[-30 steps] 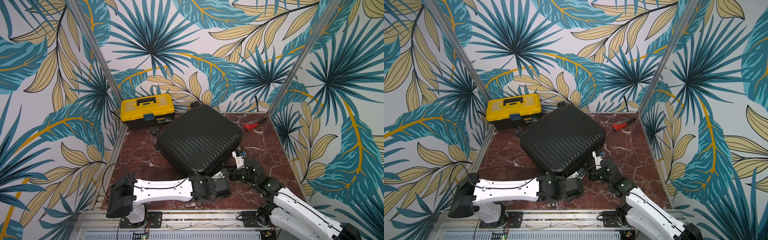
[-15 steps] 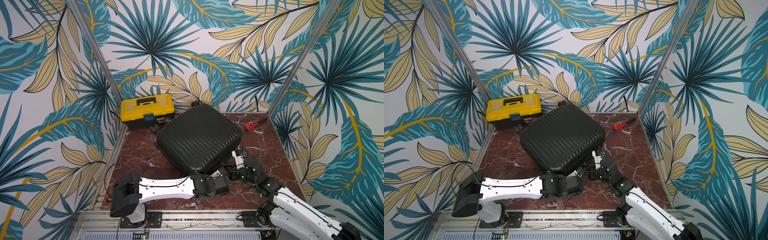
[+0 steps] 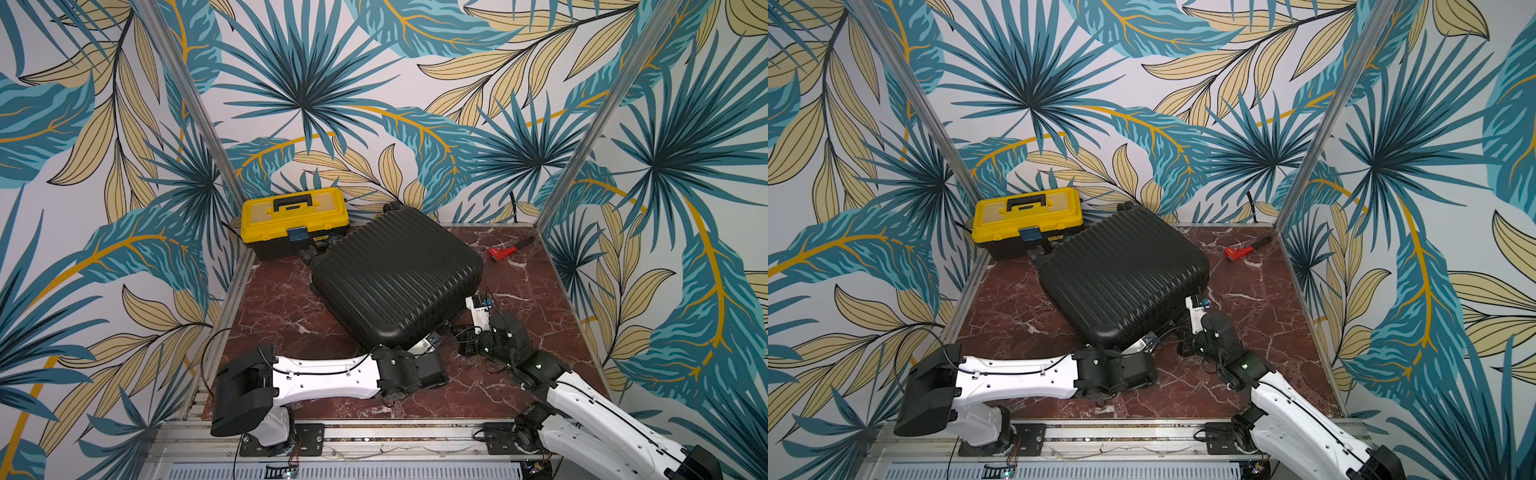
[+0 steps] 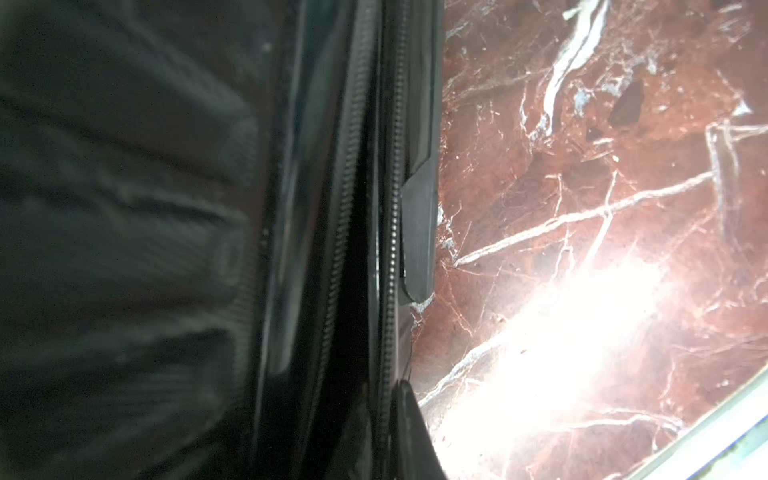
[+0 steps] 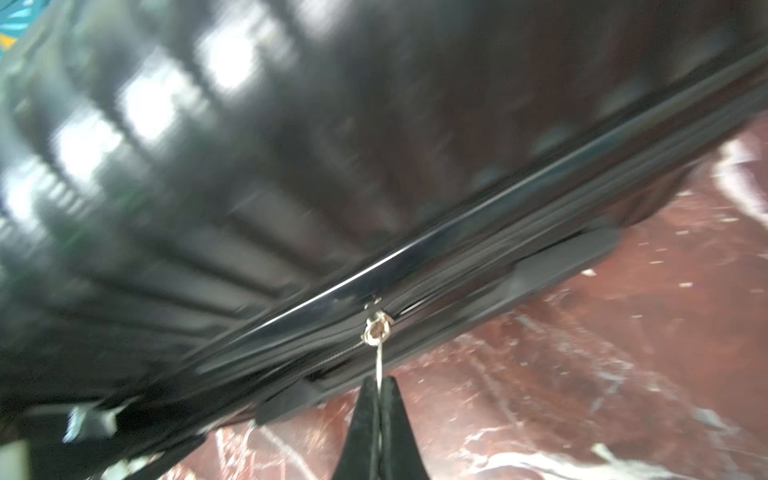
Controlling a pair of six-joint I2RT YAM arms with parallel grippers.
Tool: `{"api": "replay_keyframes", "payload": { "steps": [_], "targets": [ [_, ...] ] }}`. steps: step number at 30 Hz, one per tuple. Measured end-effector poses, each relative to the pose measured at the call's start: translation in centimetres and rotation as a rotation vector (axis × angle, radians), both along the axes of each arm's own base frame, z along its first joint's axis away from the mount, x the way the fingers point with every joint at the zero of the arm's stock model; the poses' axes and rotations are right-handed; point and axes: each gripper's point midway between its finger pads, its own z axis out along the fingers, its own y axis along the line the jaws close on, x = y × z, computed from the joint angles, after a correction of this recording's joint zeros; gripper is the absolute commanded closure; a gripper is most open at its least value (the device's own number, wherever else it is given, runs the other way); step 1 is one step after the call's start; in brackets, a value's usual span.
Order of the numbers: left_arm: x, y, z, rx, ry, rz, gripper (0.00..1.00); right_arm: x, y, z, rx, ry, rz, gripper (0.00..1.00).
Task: Open the suitcase zippers
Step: Unzip the zipper on the suitcase.
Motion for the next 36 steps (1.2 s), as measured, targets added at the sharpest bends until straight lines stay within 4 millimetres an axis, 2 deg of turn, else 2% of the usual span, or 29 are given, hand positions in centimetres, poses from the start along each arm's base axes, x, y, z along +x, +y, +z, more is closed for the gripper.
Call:
{"api": "replay_keyframes", "payload": {
  "steps": [11, 15, 20, 24, 28, 29, 31, 36],
  "targets": [
    [-0.7, 1.9, 0.0, -0.002, 0.002, -0.045, 1.00, 4.5, -6.6, 0.4, -0.041, -0.020, -0.269, 1.00],
    [-0.8, 2.1, 0.1, 0.003, -0.005, -0.066, 1.00, 6.8, -8.8, 0.5, -0.083, -0.021, -0.361, 1.00],
    [-1.5, 1.7, 0.1, 0.026, -0.033, -0.121, 1.00, 9.1, -10.7, 0.1, -0.073, -0.020, -0.428, 1.00],
    [-2.1, 1.2, 0.1, 0.030, -0.052, -0.167, 0.98, 10.0, -11.1, -0.1, -0.047, -0.009, -0.439, 1.00],
    [-1.9, 1.8, 0.3, 0.044, -0.073, -0.177, 0.46, 8.8, -11.1, 0.4, 0.005, -0.019, -0.444, 1.00],
    [-2.1, 1.9, 0.3, 0.044, -0.067, -0.180, 0.38, 8.2, -11.1, 0.5, 0.021, -0.023, -0.444, 1.00],
    [-2.0, 2.0, 0.2, 0.042, -0.060, -0.176, 0.28, 6.6, -11.0, 0.7, 0.054, -0.035, -0.443, 1.00],
    [0.1, 3.4, 0.5, 0.032, -0.064, -0.064, 0.10, 2.5, -11.3, 1.4, 0.099, -0.055, -0.456, 1.00]
  ]
}}
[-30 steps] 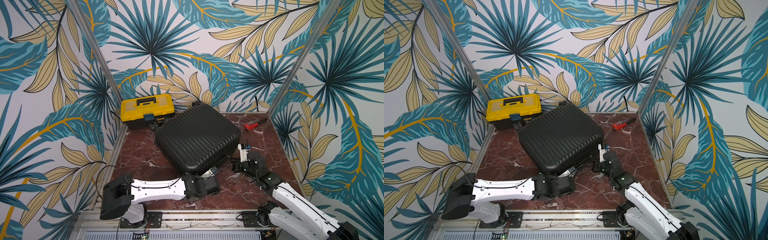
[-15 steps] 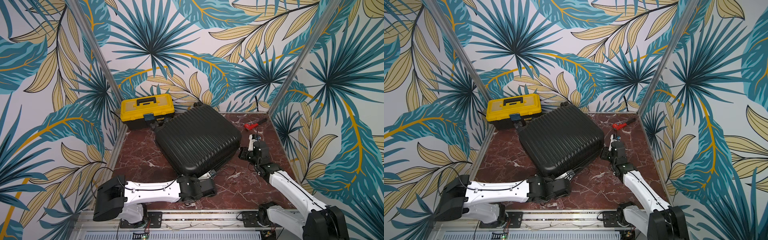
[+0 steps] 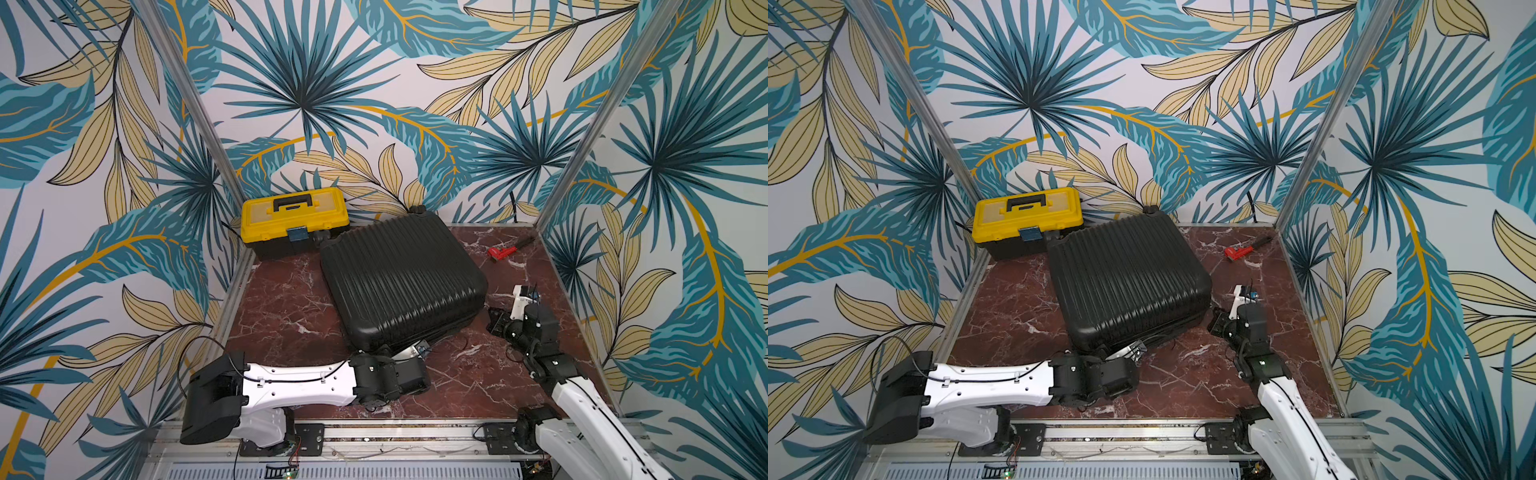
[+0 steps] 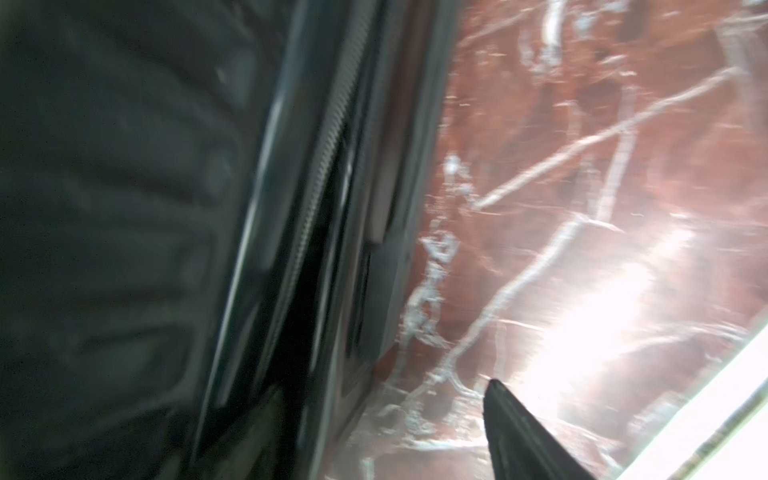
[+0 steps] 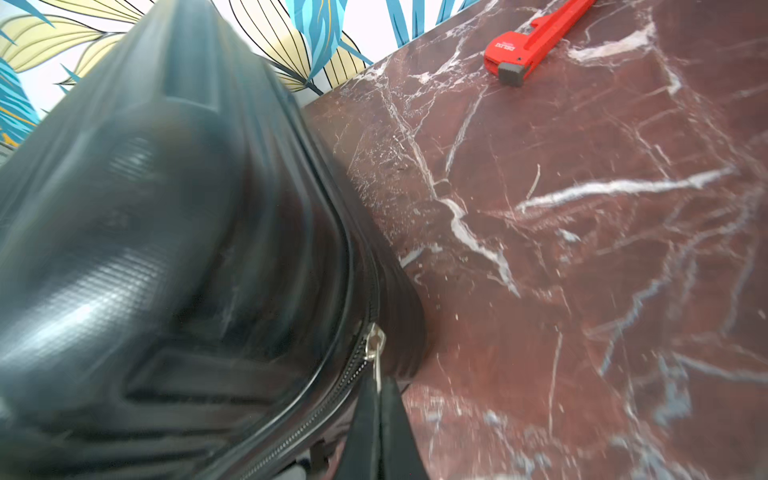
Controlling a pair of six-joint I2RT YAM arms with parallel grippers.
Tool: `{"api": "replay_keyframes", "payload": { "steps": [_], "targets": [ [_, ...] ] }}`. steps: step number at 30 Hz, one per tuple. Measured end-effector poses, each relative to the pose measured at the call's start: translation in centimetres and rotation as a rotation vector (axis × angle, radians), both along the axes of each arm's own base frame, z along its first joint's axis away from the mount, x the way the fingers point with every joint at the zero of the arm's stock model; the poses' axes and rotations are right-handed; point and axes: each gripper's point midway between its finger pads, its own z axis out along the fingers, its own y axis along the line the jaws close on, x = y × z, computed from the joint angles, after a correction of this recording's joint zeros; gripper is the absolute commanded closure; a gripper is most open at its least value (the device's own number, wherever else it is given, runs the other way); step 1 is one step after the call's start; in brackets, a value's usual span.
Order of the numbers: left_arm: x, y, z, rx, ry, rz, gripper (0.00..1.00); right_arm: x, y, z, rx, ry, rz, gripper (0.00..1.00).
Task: Open the suitcase zippers
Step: Unzip the zipper on the suitcase.
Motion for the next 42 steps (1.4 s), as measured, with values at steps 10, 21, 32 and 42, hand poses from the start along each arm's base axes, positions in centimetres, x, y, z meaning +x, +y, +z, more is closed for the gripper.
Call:
{"api": "replay_keyframes", "payload": {
  "steps": [10, 21, 32, 42],
  "targets": [
    [4.6, 2.5, 1.6, -0.111, 0.003, 0.249, 0.04, -4.6, -0.5, -0.3, 0.084, 0.028, -0.056, 1.00],
    [12.1, 6.0, 3.5, -0.296, 0.093, 0.564, 0.05, -7.2, 4.7, -2.2, 0.121, 0.094, 0.146, 1.00],
    [5.1, 6.7, 6.8, -0.898, 0.412, 0.864, 0.11, -6.9, 9.8, -3.3, 0.010, 0.150, 0.242, 1.00],
    [4.7, 3.2, -0.9, -0.959, 0.696, 1.120, 0.22, -6.7, 12.0, -3.8, -0.015, 0.141, 0.249, 1.00]
  ]
}}
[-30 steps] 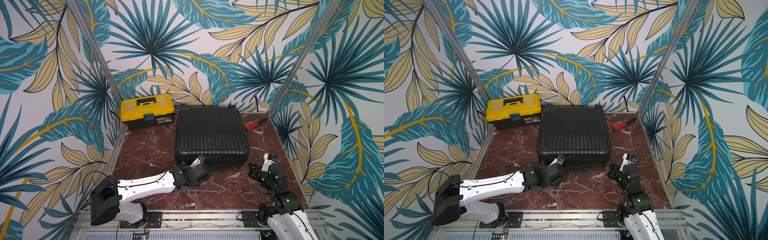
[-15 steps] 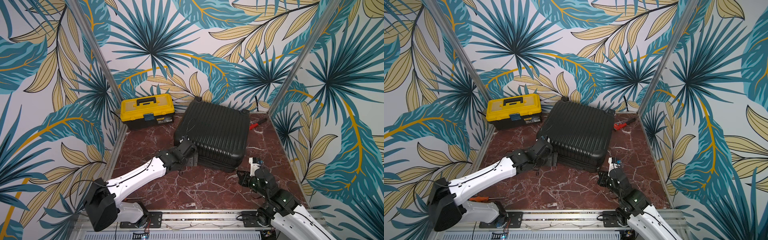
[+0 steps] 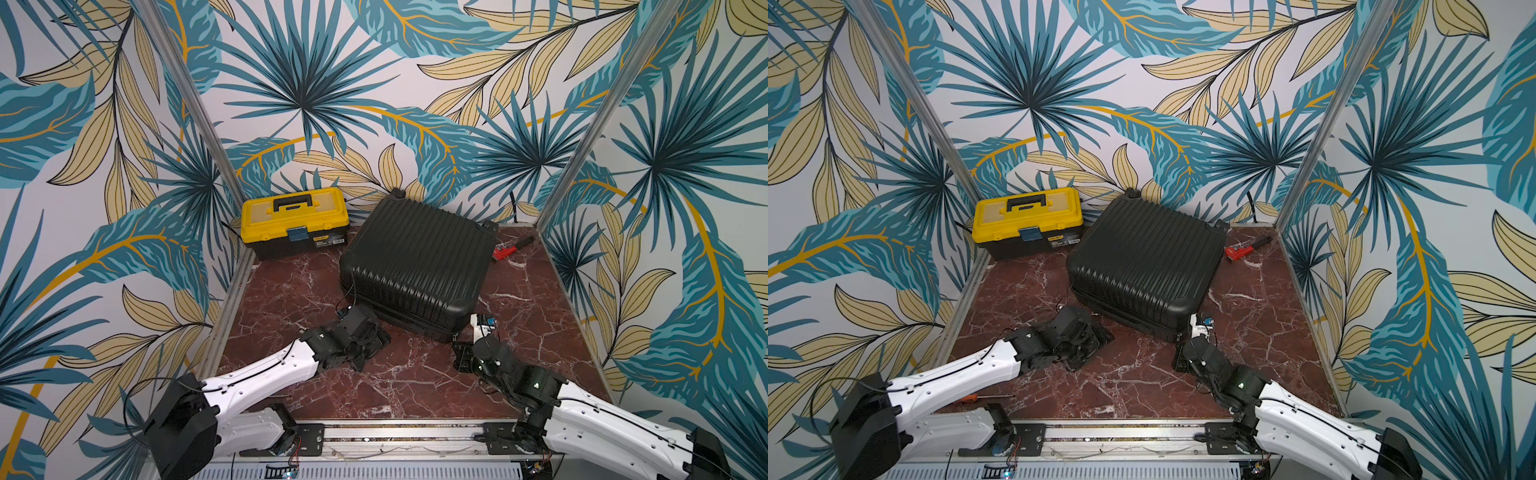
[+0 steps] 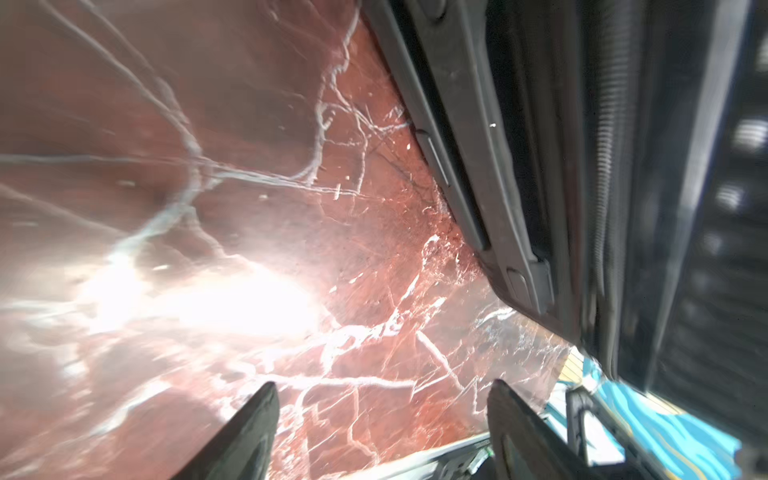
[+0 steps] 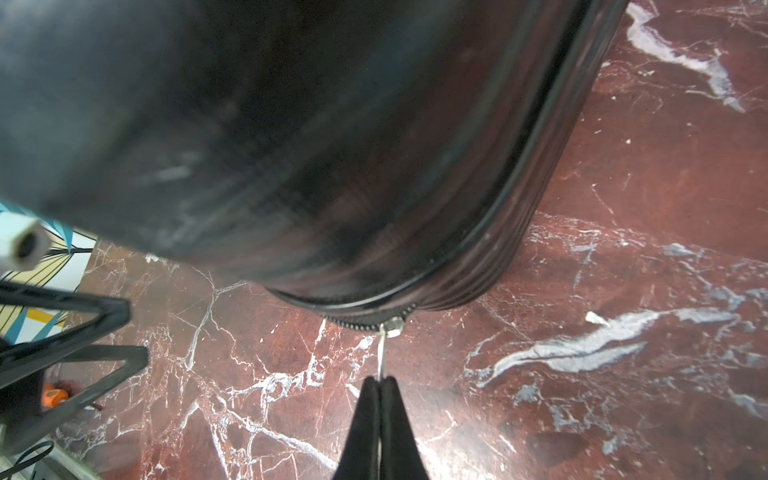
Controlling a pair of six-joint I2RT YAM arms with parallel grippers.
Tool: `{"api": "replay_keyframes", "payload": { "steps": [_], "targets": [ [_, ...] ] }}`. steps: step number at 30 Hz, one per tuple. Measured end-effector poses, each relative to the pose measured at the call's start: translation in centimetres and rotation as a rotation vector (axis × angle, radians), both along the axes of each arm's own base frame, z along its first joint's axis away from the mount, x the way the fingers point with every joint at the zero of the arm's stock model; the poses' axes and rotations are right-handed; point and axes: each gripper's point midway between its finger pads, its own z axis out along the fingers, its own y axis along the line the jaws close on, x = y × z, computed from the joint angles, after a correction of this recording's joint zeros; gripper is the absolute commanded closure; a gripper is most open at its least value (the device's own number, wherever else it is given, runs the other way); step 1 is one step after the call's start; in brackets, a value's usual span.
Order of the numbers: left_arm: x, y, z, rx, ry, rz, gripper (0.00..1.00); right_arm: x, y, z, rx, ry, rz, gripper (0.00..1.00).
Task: Open the suitcase zippers
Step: Unzip the zipper on the suitcase.
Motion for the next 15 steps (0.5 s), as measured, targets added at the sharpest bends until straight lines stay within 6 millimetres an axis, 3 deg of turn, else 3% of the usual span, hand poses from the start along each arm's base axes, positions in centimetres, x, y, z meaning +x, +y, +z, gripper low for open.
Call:
{"api": "replay_keyframes", "payload": {
  "steps": [9, 15],
  "targets": [
    [3.8, -1.9, 0.2, -0.051, -0.036, 0.050, 0.25, -0.4, 0.0, 0.7, 0.011, -0.025, -0.011, 1.00],
    [6.4, -2.2, -1.4, -0.024, -0.021, 0.082, 0.35, -0.7, -0.3, 0.9, 0.019, -0.029, -0.013, 1.00]
  ]
}}
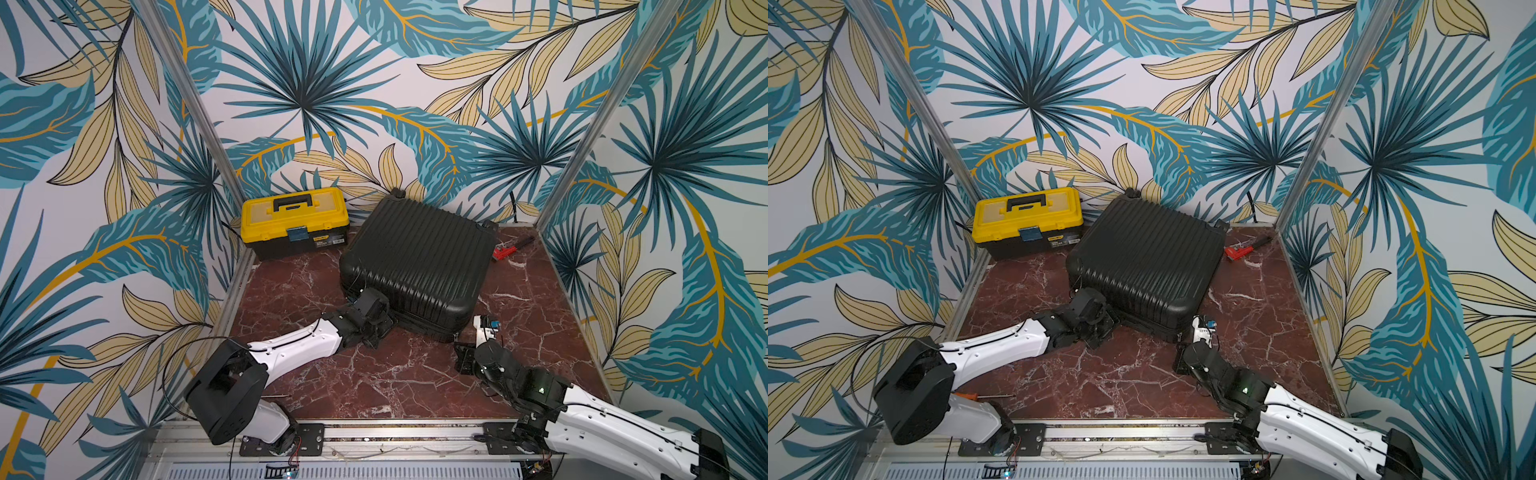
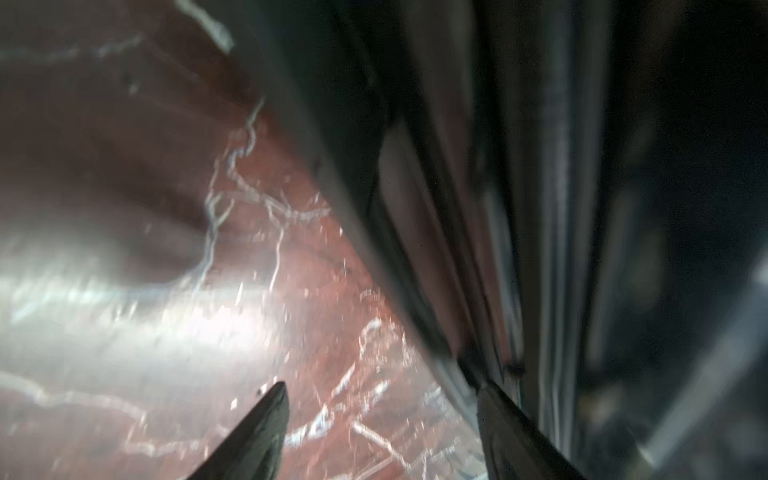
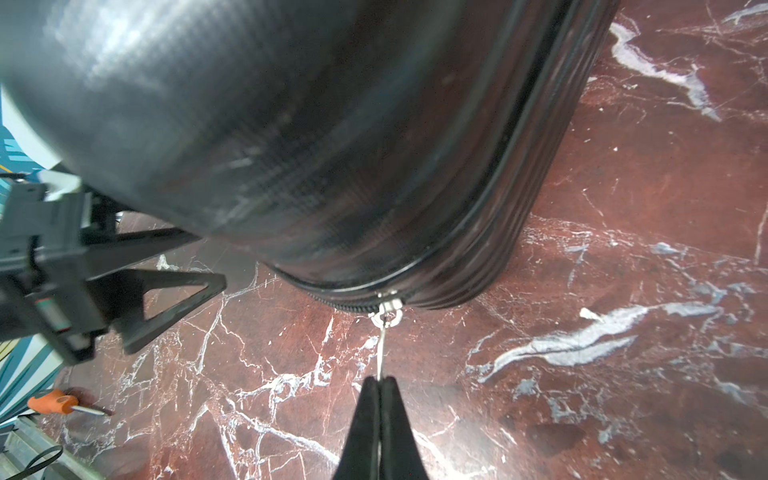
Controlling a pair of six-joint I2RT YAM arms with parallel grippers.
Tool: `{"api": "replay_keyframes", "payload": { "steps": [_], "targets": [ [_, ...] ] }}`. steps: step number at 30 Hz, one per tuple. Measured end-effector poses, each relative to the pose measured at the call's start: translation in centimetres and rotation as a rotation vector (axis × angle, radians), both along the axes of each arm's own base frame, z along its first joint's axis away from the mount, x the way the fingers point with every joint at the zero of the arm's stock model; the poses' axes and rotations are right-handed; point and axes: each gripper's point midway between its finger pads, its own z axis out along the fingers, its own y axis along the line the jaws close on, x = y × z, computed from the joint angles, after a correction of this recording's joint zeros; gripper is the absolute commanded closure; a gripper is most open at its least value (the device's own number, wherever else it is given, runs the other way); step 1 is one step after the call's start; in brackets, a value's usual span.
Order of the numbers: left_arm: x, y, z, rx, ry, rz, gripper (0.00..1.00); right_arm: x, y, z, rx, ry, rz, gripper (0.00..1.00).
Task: Open the suitcase zippers
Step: Unzip the zipper on the suitcase.
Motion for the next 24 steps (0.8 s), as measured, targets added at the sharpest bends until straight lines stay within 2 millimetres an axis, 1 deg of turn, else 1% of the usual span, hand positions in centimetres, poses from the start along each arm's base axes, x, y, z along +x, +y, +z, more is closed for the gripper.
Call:
{"api": "replay_keyframes", "payload": {
  "steps": [3, 5, 9, 12, 14, 18, 21, 24],
  "targets": [
    [0.5, 0.1, -0.7, 0.007, 0.008, 0.014, 0.45, 0.0, 0.0, 0.0, 0.002, 0.000, -0.001, 1.00],
    [0.8, 0.0, -0.5, -0.001, 0.000, 0.019, 0.54, 0.0, 0.0, 0.0, 0.002, -0.001, -0.002, 1.00],
    [1.3, -0.1, -0.2, -0.025, -0.012, 0.035, 0.75, 0.1, -0.3, 0.0, -0.011, -0.007, -0.014, 1.00],
    [1.5, -0.1, 0.0, -0.053, -0.020, 0.042, 0.85, 0.2, -0.6, -0.1, -0.030, -0.011, -0.028, 1.00],
    [1.5, 0.1, 0.2, -0.075, -0.016, 0.041, 0.89, 0.2, -0.8, -0.3, -0.044, -0.012, -0.037, 1.00],
    [1.6, 0.4, 0.5, -0.106, -0.011, 0.032, 0.94, 0.3, -1.4, -0.4, -0.072, -0.017, -0.054, 1.00],
    [1.6, 0.5, 0.5, -0.114, -0.006, 0.019, 0.99, 0.4, -1.8, -0.1, -0.112, -0.026, -0.054, 1.00],
    [1.4, 0.7, 0.4, -0.108, 0.005, 0.002, 1.00, 0.4, -2.1, 0.4, -0.186, -0.018, -0.044, 1.00]
  ]
}}
